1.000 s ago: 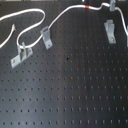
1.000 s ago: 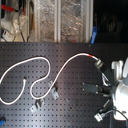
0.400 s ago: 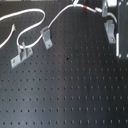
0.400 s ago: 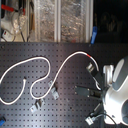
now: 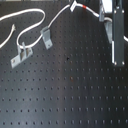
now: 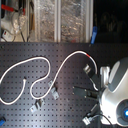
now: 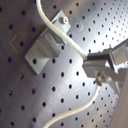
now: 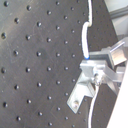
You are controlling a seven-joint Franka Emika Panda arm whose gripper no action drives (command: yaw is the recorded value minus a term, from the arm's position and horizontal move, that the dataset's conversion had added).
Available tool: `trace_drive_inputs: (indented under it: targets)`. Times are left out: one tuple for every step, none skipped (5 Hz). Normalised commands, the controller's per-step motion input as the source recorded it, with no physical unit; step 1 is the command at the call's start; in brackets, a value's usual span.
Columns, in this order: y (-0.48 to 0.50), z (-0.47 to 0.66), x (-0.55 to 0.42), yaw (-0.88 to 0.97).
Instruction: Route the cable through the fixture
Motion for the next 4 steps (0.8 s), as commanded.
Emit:
trace_drive_inputs:
  targets:
    - [0.0, 0.0, 0.01, 0.0]
    - [-0.064, 0.31, -0.144, 0.0]
    - [-0.13, 0.44, -0.266, -0.16]
    - [0.005, 0.02, -0.024, 0.0]
